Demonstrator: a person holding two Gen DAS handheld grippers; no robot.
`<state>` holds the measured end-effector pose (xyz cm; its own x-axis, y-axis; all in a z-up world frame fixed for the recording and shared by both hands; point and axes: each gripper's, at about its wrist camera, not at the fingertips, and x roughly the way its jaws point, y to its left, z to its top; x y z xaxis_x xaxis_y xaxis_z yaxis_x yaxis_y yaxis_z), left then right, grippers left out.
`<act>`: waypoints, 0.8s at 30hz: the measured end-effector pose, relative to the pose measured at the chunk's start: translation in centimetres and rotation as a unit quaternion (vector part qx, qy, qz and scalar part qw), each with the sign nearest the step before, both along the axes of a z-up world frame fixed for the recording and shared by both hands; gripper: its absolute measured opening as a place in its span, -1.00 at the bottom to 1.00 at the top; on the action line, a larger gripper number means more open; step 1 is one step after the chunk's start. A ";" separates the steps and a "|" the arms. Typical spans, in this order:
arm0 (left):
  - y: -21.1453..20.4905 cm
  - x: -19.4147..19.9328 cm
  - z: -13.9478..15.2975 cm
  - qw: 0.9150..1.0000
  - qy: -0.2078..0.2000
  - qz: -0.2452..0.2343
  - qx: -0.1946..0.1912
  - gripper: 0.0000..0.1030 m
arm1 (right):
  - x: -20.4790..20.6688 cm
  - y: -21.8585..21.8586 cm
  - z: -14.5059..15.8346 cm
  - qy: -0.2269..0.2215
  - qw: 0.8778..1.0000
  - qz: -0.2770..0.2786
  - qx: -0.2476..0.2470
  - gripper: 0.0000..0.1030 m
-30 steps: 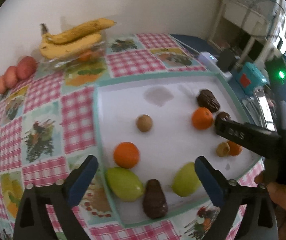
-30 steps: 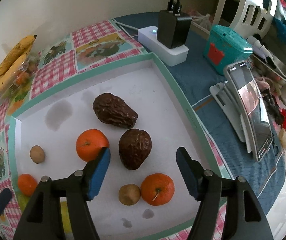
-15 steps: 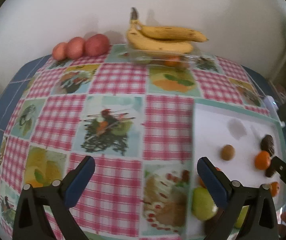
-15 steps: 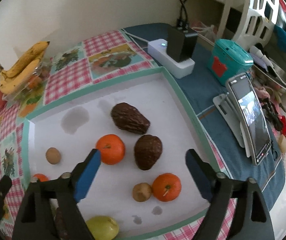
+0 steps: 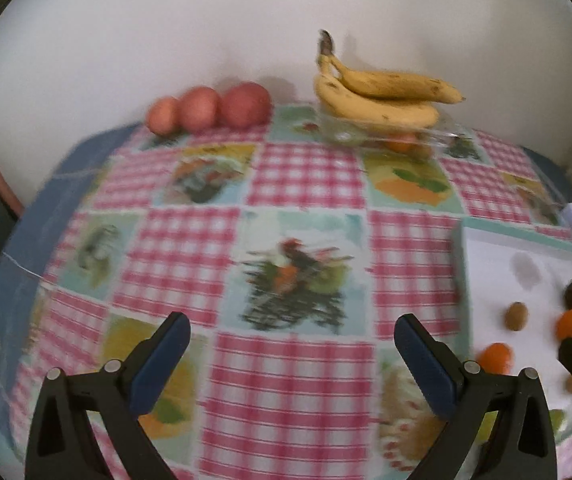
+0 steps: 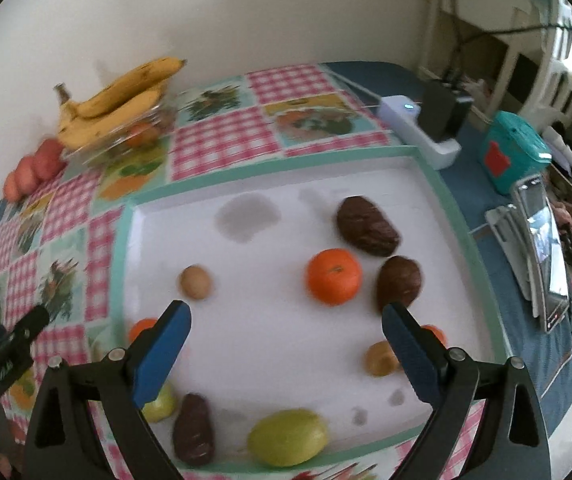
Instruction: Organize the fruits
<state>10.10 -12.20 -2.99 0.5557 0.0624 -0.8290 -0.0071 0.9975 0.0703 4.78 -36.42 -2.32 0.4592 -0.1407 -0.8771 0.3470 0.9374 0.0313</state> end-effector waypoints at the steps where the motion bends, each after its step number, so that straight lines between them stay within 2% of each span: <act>1: 0.3 -0.3 0.3 1.000 -0.008 0.003 0.017 1.00 | 0.0 0.6 0.0 0.002 1.000 0.006 -0.003 0.87; 6: 1.9 -1.5 1.1 0.997 -0.022 0.038 0.065 1.00 | -0.5 2.7 0.0 0.007 1.000 0.027 -0.009 0.87; 17: 5.2 -3.8 0.9 0.996 0.034 0.038 0.070 1.00 | -2.4 5.8 0.7 0.008 0.998 0.055 -0.023 0.87; 24: 7.1 -6.4 2.5 0.997 0.027 0.040 0.054 1.00 | -4.1 7.6 1.3 0.005 0.997 0.075 -0.021 0.87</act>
